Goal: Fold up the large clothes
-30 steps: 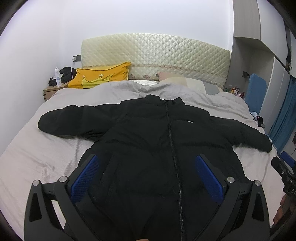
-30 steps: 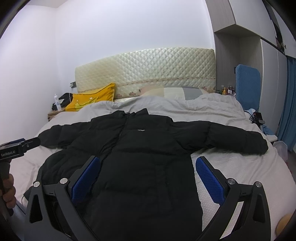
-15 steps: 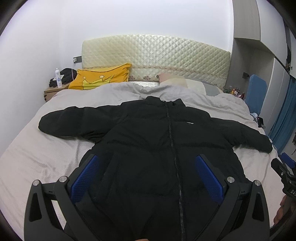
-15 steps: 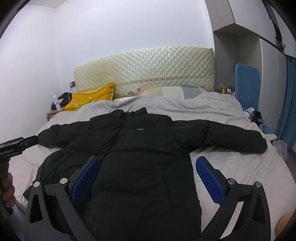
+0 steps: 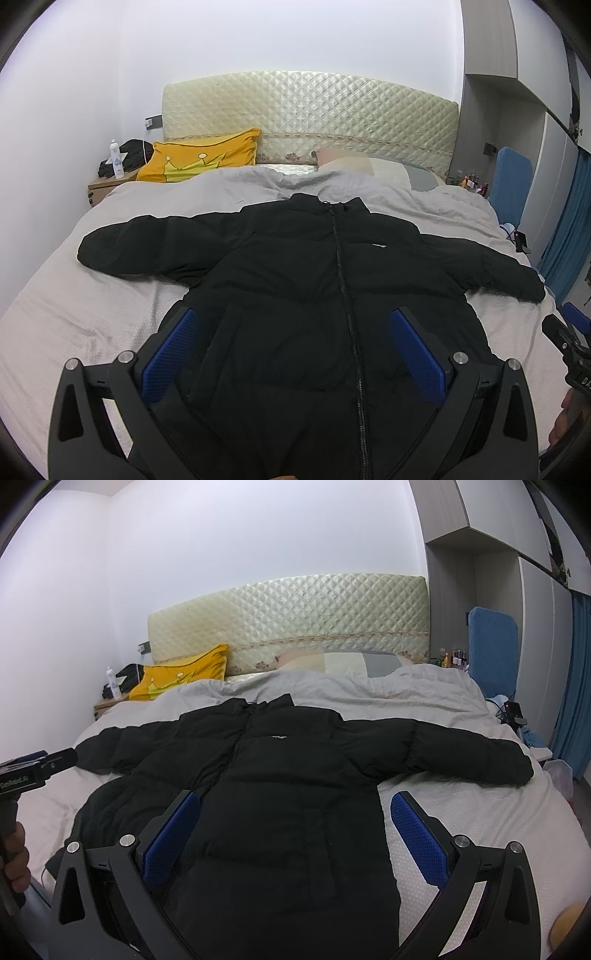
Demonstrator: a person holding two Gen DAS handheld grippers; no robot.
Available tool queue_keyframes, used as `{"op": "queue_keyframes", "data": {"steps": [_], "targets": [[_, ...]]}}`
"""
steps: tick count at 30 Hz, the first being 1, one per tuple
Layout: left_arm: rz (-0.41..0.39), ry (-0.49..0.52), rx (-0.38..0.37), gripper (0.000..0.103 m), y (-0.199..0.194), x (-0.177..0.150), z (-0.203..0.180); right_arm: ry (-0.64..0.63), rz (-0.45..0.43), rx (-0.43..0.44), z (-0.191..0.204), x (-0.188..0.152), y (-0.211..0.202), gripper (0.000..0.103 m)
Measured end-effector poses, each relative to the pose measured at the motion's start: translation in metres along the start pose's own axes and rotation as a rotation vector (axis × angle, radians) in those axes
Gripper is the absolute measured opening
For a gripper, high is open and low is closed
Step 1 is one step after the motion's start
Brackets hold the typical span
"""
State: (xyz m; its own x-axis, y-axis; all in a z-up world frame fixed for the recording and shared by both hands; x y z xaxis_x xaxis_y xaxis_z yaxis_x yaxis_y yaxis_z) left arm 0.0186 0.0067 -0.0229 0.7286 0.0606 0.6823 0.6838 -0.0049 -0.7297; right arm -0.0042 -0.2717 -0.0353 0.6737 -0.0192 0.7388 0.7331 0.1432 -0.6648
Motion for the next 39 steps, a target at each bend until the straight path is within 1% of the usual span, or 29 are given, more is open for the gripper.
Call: {"op": "queue_keyframes", "data": {"steps": [7, 18, 23, 26, 30, 35, 39], "targets": [[-0.002, -0.002, 0.004, 0.103, -0.001, 0.000, -0.003, -0.001, 0.004, -0.012, -0.002, 0.001, 0.001, 0.103], [0.000, 0.001, -0.012, 0.103, -0.001, -0.001, -0.003, -0.003, 0.003, -0.021, 0.000, 0.001, 0.001, 0.103], [0.003, -0.009, -0.028, 0.103, -0.001, 0.000, 0.001, 0.012, -0.002, 0.011, -0.004, 0.005, -0.001, 0.103], [0.007, -0.012, -0.033, 0.103, 0.000, 0.001, 0.002, 0.024, -0.032, -0.004, -0.013, 0.011, -0.005, 0.103], [0.022, -0.009, -0.071, 0.103, 0.001, 0.002, 0.000, 0.054, -0.041, -0.017, -0.028, 0.019, -0.005, 0.103], [0.014, -0.008, -0.077, 0.103, -0.003, 0.003, 0.000, 0.057, -0.062, -0.080, -0.055, 0.033, -0.002, 0.103], [0.001, 0.000, -0.068, 0.103, -0.005, 0.003, -0.002, 0.067, -0.080, -0.111, -0.081, 0.050, 0.004, 0.103]]}}
Point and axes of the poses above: each gripper's, at about its wrist camera, not at the fingertips, and y roughly the way its jaws point, z to its left, x to its top, the point moved 3 cm from there along y, roughly the way its jaws point, and after that the axes turned 11 degrees about z, right-handed, at the moved point
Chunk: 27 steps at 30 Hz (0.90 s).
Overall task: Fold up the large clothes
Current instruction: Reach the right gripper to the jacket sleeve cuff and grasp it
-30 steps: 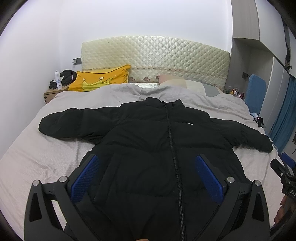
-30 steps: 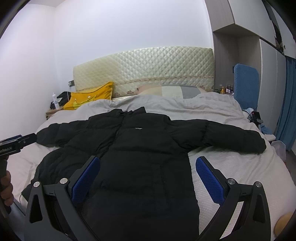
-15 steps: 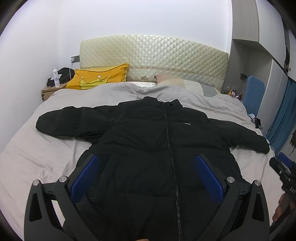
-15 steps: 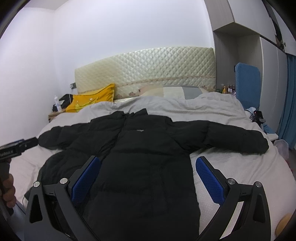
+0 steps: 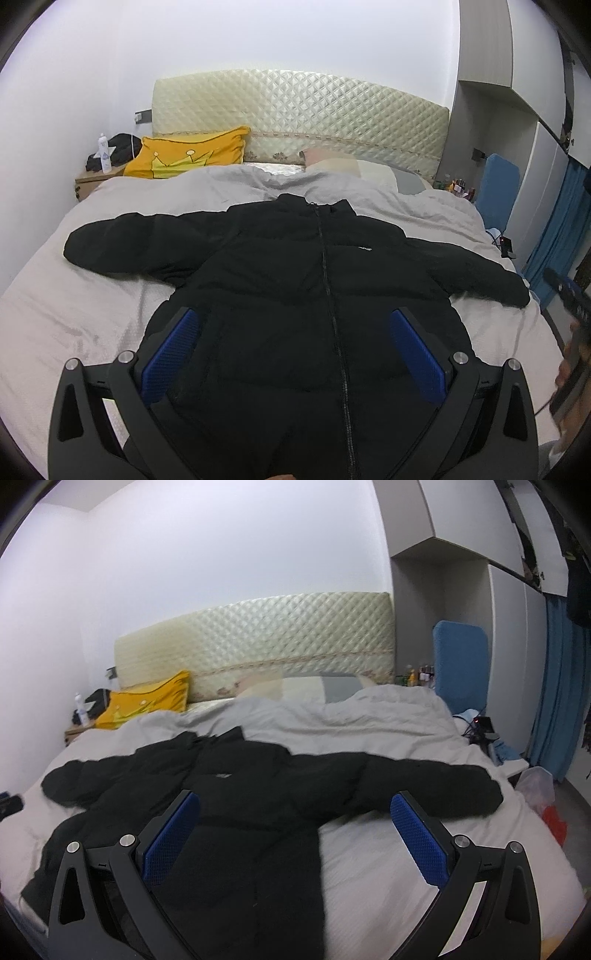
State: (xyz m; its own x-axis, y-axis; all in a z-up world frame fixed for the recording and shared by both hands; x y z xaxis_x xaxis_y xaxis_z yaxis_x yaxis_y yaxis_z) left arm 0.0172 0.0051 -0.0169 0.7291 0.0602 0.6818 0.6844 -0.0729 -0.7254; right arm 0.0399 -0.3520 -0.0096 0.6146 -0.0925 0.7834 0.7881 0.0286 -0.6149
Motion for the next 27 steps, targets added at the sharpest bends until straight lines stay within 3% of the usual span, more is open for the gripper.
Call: {"op": "queue_keyframes", "data": {"steps": [14, 21, 24, 27], "targets": [[0.026, 0.022, -0.016, 0.103, 0.010, 0.000, -0.008, 0.176, 0.016, -0.102, -0.110, 0.026, 0.075, 0.103], [0.020, 0.020, -0.007, 0.103, 0.013, 0.002, -0.011, 0.222, 0.061, -0.141, -0.155, 0.018, 0.123, 0.103], [0.026, 0.022, -0.002, 0.103, 0.018, 0.002, -0.012, 0.245, 0.062, -0.196, -0.172, 0.012, 0.134, 0.103], [0.040, 0.014, -0.002, 0.103, 0.024, 0.002, -0.012, 0.342, 0.055, -0.198, -0.200, 0.006, 0.142, 0.103]]}}
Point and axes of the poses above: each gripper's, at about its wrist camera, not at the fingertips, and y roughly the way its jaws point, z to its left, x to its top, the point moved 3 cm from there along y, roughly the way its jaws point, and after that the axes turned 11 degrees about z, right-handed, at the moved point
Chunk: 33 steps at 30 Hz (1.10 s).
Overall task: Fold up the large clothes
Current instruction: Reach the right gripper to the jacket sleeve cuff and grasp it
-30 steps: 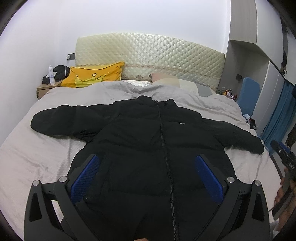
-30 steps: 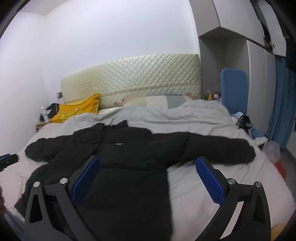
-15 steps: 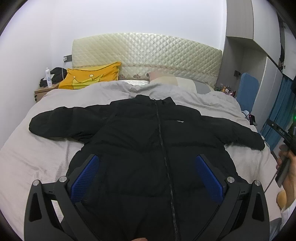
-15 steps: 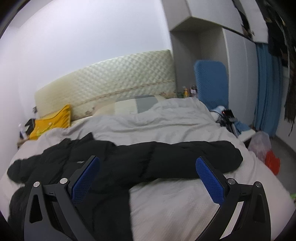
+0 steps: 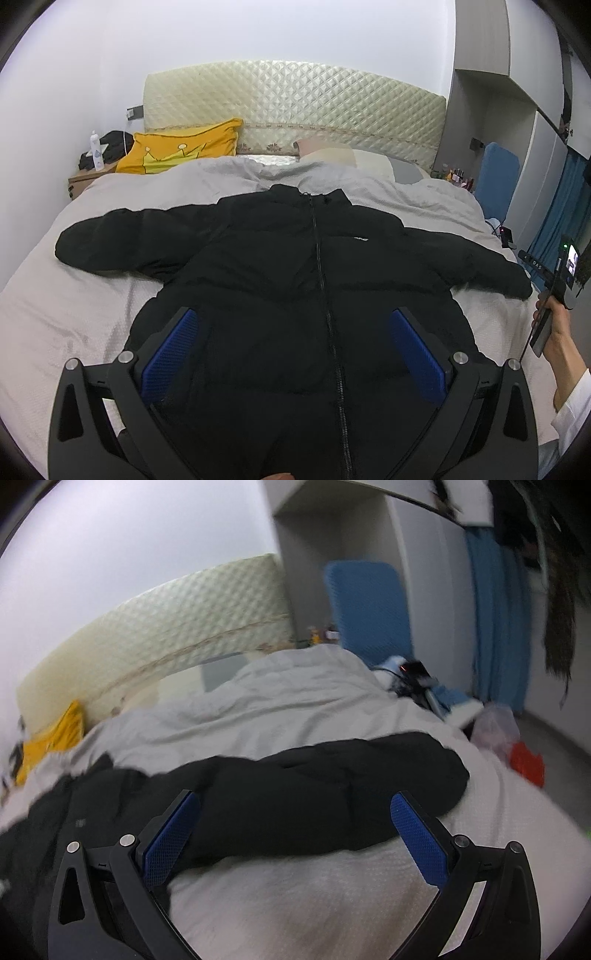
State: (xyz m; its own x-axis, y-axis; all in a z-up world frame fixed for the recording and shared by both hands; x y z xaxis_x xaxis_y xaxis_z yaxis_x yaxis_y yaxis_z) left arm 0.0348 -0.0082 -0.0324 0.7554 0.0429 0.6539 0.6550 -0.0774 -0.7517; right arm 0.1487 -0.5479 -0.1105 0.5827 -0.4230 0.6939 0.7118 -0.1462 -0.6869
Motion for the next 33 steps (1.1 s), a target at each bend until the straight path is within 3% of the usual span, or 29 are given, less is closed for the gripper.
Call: {"op": "queue_keyframes", "data": {"steps": [6, 11, 14, 20, 24, 29, 30, 31, 33], "targets": [[0.013, -0.007, -0.006, 0.103, 0.009, 0.003, 0.002, 0.286, -0.020, 0.063, -0.078, 0.005, 0.018, 0.099], [0.031, -0.012, -0.021, 0.103, 0.018, 0.008, 0.000, 0.584, 0.025, 0.133, -0.148, -0.014, 0.041, 0.095], [0.038, -0.008, -0.019, 0.103, 0.025, 0.010, -0.003, 0.688, 0.071, 0.167, -0.172, -0.027, 0.062, 0.091], [0.050, -0.003, -0.016, 0.103, 0.038, 0.013, -0.004, 0.756, 0.088, 0.265, -0.185, -0.025, 0.092, 0.088], [0.058, 0.009, 0.009, 0.103, 0.050, 0.016, -0.001, 0.691, 0.096, 0.298, -0.179, -0.012, 0.118, 0.085], [0.088, -0.012, 0.019, 0.103, 0.071, 0.020, 0.001, 0.597, 0.116, 0.277, -0.158, 0.005, 0.146, 0.080], [0.094, -0.008, 0.026, 0.103, 0.075, 0.020, -0.001, 0.597, 0.115, 0.292, -0.156, 0.009, 0.151, 0.067], [0.101, 0.003, 0.037, 0.103, 0.081, 0.021, -0.003, 0.604, 0.118, 0.311, -0.155, 0.011, 0.156, 0.042], [0.106, 0.039, 0.061, 0.103, 0.088, 0.024, -0.007, 0.629, 0.122, 0.319, -0.153, 0.014, 0.163, 0.027]]}}
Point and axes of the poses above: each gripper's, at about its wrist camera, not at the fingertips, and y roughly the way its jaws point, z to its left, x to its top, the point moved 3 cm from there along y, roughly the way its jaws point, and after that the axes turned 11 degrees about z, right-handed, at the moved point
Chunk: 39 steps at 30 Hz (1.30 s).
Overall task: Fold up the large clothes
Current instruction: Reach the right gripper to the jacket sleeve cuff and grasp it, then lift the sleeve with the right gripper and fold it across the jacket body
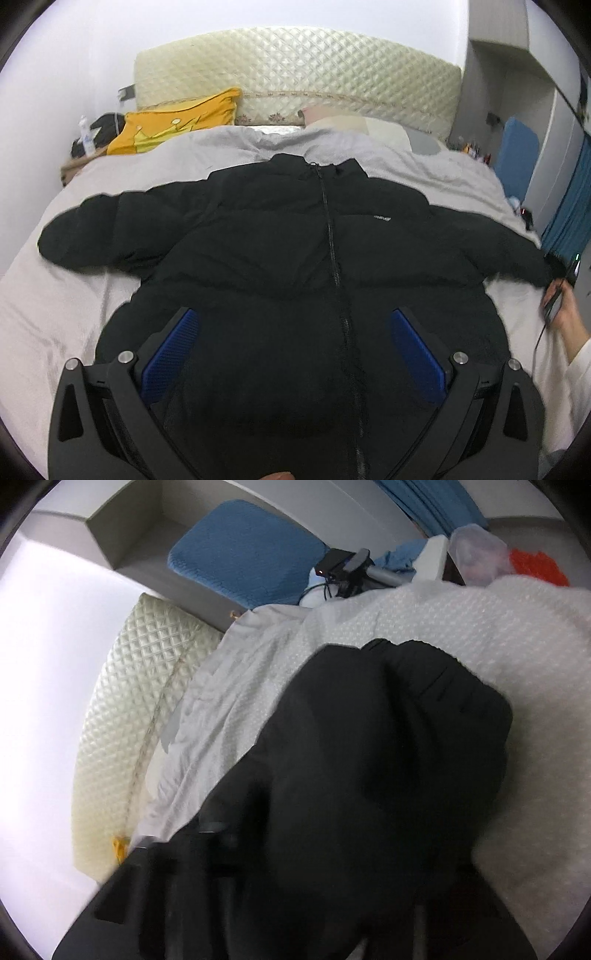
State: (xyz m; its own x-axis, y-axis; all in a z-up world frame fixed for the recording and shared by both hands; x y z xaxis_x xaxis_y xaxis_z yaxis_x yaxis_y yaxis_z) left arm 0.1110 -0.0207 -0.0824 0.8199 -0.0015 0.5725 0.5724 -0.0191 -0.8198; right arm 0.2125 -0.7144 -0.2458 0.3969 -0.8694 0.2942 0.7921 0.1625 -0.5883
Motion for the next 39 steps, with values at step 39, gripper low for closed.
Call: {"op": "queue_keyframes", "data": {"steps": [39], "targets": [[-0.184, -0.041, 0.055, 0.103, -0.055, 0.004, 0.111, -0.941, -0.090, 0.017, 0.518, -0.246, -0.094, 0.006]]}}
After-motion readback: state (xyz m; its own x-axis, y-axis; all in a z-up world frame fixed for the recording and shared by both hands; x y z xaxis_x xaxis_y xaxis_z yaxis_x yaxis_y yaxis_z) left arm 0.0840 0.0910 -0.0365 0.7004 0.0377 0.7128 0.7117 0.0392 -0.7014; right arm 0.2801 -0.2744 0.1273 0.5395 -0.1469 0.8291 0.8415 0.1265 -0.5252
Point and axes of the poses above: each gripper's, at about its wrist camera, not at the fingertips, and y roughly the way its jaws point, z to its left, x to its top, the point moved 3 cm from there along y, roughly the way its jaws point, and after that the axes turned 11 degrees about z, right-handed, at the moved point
